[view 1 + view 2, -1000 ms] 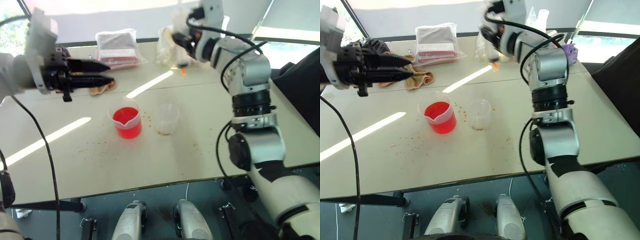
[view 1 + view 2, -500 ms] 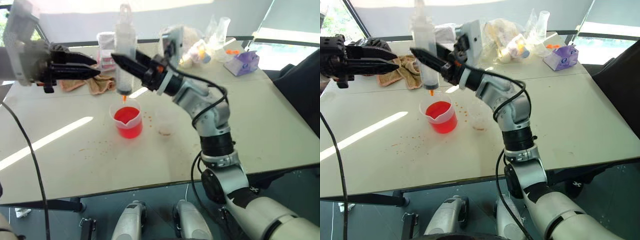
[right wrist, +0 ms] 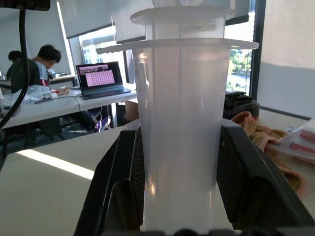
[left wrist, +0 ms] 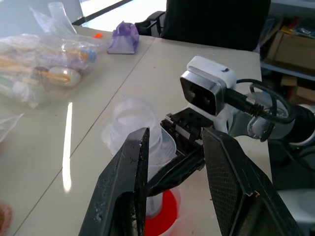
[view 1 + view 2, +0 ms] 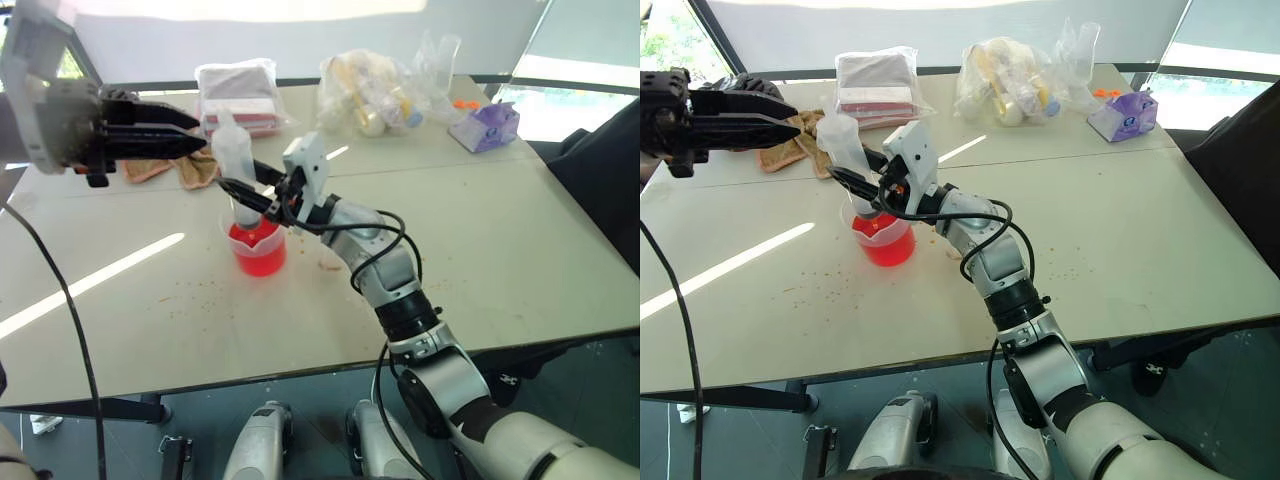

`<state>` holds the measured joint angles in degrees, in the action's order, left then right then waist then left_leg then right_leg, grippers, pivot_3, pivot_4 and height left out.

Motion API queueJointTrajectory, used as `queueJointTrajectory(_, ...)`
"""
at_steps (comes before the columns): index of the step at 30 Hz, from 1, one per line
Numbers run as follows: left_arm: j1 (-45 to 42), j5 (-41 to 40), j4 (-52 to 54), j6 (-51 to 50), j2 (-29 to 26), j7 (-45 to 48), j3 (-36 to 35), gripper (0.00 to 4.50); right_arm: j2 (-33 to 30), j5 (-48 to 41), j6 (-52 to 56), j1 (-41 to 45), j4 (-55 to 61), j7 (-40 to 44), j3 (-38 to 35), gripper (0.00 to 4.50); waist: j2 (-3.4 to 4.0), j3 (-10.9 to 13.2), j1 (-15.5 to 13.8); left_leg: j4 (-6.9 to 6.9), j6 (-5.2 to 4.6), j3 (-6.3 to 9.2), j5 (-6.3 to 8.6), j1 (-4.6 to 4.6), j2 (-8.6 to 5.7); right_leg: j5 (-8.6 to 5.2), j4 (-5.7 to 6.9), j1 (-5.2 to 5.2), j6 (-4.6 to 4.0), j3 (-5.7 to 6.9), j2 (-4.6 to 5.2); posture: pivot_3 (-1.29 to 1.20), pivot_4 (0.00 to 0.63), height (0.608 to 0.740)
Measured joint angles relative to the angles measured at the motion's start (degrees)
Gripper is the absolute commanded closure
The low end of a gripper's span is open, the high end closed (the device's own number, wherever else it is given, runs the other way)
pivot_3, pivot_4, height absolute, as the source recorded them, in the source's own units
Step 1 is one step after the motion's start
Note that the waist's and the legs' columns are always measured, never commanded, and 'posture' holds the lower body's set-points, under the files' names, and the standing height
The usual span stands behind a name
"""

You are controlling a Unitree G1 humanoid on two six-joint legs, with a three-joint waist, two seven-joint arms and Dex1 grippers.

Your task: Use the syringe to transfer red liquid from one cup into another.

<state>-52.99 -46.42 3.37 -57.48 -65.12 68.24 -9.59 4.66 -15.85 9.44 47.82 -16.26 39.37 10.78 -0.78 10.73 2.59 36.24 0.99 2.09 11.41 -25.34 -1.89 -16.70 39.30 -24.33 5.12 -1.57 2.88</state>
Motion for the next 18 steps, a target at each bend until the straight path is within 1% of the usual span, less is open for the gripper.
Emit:
queueJointTrajectory(7,3.87,1.82,0.04,1.95,1.30,-0.03,0.65,2.77,0.06,1.10,-0.23,-2.31,0.84,0.05,1.56,3.11,0.00,0.00,-0.02,0.00,0.02,0.01,-0.01,0.00,0.01,0.00,0.00,0.00,0.00,0.00,0.00,0.00,0.150,0.736)
queueJointTrajectory(14,4.46,2.25,0.13,2.93,2.90,-0.39,1.08,2.77,0.24,1.26,-0.23,-2.51,2.04,0.05,2.33,3.11,-0.01,0.00,-0.06,0.00,0.02,0.01,-0.01,0.00,0.01,0.00,0.00,0.00,0.00,0.00,0.00,0.00,0.150,0.736)
queueJointTrajectory(18,4.51,3.05,0.17,3.83,4.68,-1.48,1.53,2.77,-0.16,1.68,-0.06,-2.77,2.18,0.05,2.27,3.11,-0.01,0.00,-0.12,0.01,0.02,0.01,-0.01,0.00,0.01,0.00,0.00,0.00,0.00,0.00,0.00,0.00,0.150,0.736)
